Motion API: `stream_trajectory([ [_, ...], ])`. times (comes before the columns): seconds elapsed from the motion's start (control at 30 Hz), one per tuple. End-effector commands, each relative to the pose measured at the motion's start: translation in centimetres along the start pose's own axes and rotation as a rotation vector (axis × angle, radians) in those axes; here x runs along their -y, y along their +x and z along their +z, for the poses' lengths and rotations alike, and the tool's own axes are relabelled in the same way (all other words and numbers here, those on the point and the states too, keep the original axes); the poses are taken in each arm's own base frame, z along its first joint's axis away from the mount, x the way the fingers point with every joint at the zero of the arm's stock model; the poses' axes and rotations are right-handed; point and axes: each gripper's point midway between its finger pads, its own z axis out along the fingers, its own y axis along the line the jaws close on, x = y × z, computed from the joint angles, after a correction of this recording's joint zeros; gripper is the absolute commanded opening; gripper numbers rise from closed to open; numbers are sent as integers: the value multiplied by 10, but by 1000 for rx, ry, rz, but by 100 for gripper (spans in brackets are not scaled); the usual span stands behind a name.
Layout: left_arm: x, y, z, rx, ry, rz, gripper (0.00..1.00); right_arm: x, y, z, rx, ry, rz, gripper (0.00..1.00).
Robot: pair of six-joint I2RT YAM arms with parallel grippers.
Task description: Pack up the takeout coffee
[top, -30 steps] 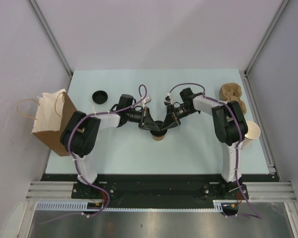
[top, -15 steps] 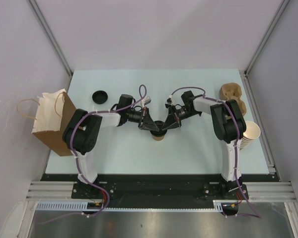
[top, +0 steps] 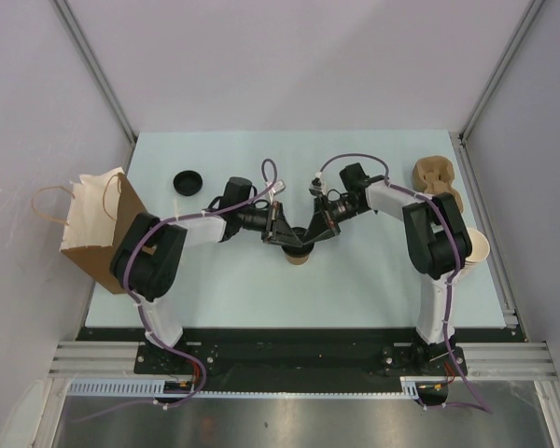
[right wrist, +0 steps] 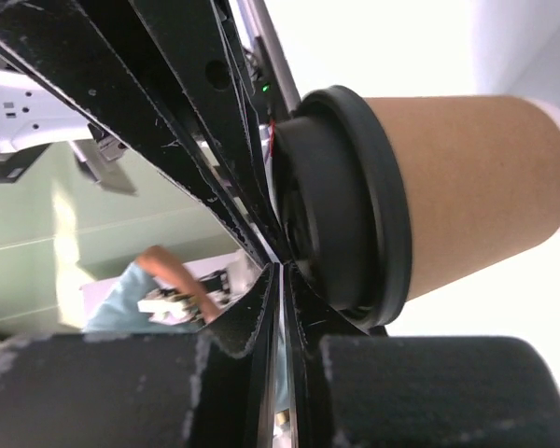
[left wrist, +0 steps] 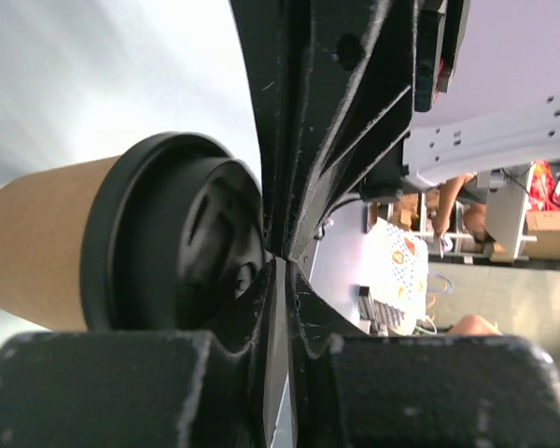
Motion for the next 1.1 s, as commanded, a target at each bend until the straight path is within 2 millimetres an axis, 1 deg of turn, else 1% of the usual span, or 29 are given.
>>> stream_trajectory([
  [0.0,48,-24,-3,83,40,145,13,-46,-15,-12,75,-12,-170,10],
  [0.07,63,-31,-7,102,54,171,13,-58,-20,-21,109,-14,-180,10],
  [0.1,65,-35,-8,111,53,176,13,-60,-26,-23,129,-12,-205,10],
  [0.17,68,-40,-7,124,51,177,13,-62,-33,-26,154,-3,-205,11],
  [0.23,64,-43,-5,135,37,166,13,-60,-40,-26,175,8,-202,11],
  [0.3,53,-43,-3,130,24,141,12,-53,-41,-21,172,25,-186,11],
  [0.37,42,-42,-2,135,2,127,11,-45,-37,-16,155,40,-162,11],
  [0.53,0,-39,1,128,-70,54,10,-8,-30,-4,111,103,-117,11],
  [0.6,-8,-38,0,125,-78,44,10,4,-28,-2,104,131,-98,10],
  [0.67,-3,-36,-1,113,-62,65,11,17,-25,-2,96,167,-83,10],
  [0.7,2,-37,-1,114,-56,81,12,20,-26,-2,96,174,-84,10],
  [0.77,18,-40,-8,117,-54,154,13,27,-23,-2,87,189,-75,10],
  [0.8,23,-41,-10,117,-61,182,13,28,-24,-2,88,193,-79,10],
  [0.83,23,-36,-14,99,-87,216,14,29,-23,-2,88,196,-76,10],
  [0.87,40,-42,-21,117,-95,287,14,29,-23,-3,89,199,-78,10],
  [0.9,40,-45,-26,131,-140,314,14,28,-24,-4,92,200,-81,10],
  [0.93,38,-40,-31,113,-186,358,14,28,-24,-4,93,201,-83,10],
  [0.97,52,-47,-39,135,-215,424,14,27,-24,-4,92,202,-86,10],
  [1.0,49,-55,-47,154,-298,510,15,26,-24,-5,94,203,-89,10],
  [1.03,45,-49,-54,131,-351,502,16,25,-24,-4,94,204,-94,10],
  [1.07,52,-59,-60,147,-406,551,17,24,-24,-4,93,204,-97,10],
])
